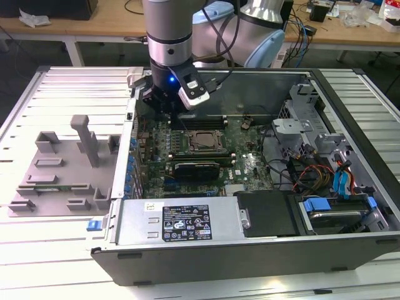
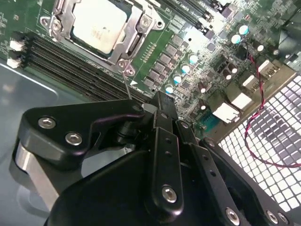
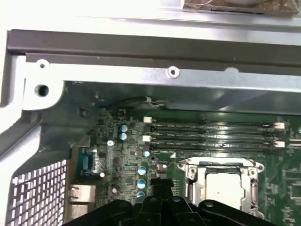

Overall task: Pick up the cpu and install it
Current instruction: 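Install the first cpu locking lever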

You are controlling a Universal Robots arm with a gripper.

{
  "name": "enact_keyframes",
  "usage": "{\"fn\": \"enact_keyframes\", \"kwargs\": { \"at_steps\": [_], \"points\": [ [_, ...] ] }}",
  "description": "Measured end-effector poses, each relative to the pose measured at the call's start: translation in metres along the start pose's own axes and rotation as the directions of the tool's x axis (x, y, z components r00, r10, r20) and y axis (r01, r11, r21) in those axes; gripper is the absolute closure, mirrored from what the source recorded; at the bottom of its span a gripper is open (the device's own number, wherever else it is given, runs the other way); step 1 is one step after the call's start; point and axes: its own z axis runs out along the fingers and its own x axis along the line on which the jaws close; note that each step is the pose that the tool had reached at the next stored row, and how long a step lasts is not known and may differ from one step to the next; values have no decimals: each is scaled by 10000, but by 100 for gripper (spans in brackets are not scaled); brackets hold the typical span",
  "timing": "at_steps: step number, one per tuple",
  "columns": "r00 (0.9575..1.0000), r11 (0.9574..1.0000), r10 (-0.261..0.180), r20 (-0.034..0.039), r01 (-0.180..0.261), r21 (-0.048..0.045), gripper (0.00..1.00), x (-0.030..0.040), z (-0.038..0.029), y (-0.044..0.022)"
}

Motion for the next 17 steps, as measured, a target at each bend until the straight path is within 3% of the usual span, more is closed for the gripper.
{"fn": "enact_keyframes", "kwargs": {
  "at_steps": [4,5,6,7,14,16,17],
  "points": [
    [10000,10000,0,-1,0,-2,89,0,2,0],
    [10000,9999,-1,5,1,-137,89,-1,5,0],
    [10000,9990,7,15,-6,-439,89,4,5,-2],
    [10000,9984,8,19,-7,-560,89,6,7,-2],
    [10000,9984,8,19,-7,-562,89,67,10,0],
    [10000,9978,7,33,-5,-658,89,92,15,0],
    [10000,9969,6,81,1,-786,89,96,15,0]
  ]
}}
